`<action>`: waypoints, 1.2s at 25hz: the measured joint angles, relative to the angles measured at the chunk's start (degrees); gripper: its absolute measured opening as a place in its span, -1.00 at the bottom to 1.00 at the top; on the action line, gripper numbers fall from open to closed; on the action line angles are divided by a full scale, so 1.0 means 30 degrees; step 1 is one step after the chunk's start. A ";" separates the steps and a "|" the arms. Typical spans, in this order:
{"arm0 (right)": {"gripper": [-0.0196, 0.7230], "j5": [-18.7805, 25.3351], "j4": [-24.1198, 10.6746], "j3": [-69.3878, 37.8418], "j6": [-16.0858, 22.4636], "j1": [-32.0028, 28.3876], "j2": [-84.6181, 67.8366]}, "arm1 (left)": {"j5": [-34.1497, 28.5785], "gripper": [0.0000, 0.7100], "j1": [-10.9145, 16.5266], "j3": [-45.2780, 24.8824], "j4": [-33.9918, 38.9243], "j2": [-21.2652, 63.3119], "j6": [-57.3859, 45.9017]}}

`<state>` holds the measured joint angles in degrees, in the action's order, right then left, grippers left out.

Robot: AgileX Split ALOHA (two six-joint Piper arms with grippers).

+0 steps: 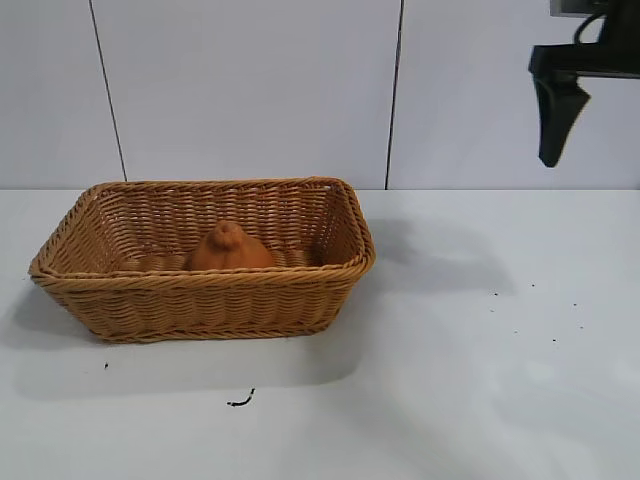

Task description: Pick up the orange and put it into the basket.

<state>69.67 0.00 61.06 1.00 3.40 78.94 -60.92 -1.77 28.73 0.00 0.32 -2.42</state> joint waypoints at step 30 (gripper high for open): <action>0.92 -0.3802 0.0102 -1.0931 -0.0335 0.0061 -2.4088 | 0.0000 0.88 0.0000 0.0000 0.0000 0.0000 0.0000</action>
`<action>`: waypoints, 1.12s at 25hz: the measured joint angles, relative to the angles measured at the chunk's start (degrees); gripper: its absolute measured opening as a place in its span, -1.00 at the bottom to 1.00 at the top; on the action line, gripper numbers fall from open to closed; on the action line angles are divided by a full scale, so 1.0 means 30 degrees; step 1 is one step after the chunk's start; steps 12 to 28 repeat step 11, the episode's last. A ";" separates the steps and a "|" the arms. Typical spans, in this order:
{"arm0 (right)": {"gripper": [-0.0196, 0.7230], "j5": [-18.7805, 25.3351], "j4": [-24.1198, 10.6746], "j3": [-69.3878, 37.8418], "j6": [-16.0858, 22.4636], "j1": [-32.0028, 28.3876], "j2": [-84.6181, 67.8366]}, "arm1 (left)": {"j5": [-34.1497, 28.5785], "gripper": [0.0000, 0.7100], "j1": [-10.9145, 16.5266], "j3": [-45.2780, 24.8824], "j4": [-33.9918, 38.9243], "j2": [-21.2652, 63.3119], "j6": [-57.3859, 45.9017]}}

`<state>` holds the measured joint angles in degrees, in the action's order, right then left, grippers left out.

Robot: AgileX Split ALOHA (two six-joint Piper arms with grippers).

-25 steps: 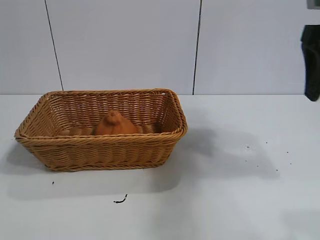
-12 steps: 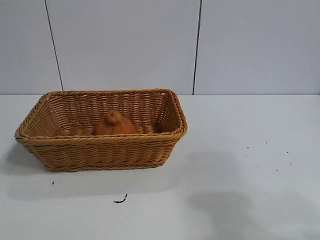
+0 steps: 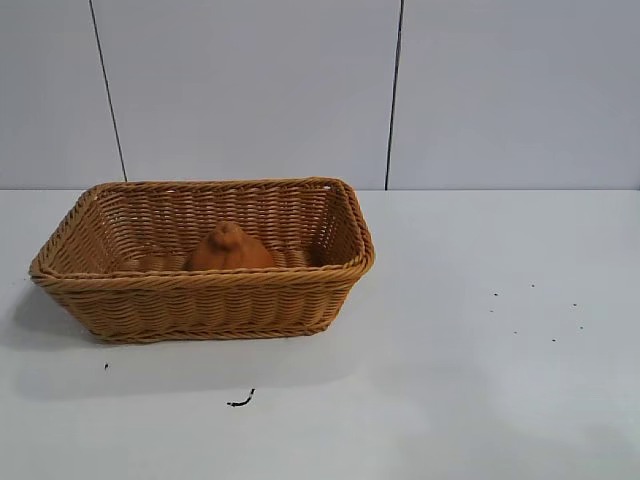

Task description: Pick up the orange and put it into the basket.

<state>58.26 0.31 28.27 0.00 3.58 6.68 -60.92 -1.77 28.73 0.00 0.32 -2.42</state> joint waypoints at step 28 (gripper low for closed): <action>0.92 -0.0004 -0.0102 -0.0025 0.0000 0.0000 -0.2298 | 0.0000 0.88 0.0000 0.0000 0.0000 0.0000 0.0000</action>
